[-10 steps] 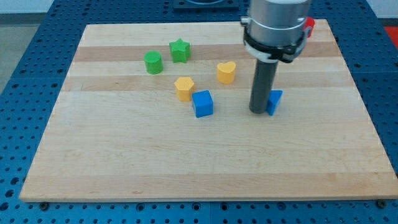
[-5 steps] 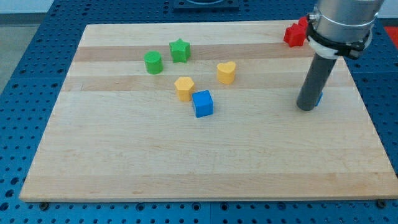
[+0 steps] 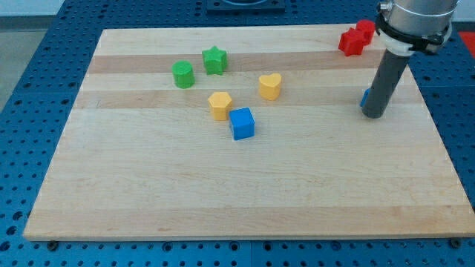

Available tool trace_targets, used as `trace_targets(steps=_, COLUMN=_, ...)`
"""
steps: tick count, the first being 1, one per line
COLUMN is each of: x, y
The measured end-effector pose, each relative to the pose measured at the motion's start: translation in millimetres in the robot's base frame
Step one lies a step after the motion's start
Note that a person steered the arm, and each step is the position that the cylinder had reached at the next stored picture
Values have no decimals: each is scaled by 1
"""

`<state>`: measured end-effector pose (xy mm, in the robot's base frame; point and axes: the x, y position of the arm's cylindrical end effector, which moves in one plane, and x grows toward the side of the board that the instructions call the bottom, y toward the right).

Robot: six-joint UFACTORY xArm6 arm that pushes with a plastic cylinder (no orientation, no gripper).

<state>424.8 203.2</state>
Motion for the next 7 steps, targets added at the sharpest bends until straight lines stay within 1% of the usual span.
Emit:
trace_targets(steps=1, x=12, y=0)
trace_targets(steps=2, x=59, y=-10)
trace_targets(steps=3, x=81, y=-52)
trace_targets(steps=7, x=80, y=-221)
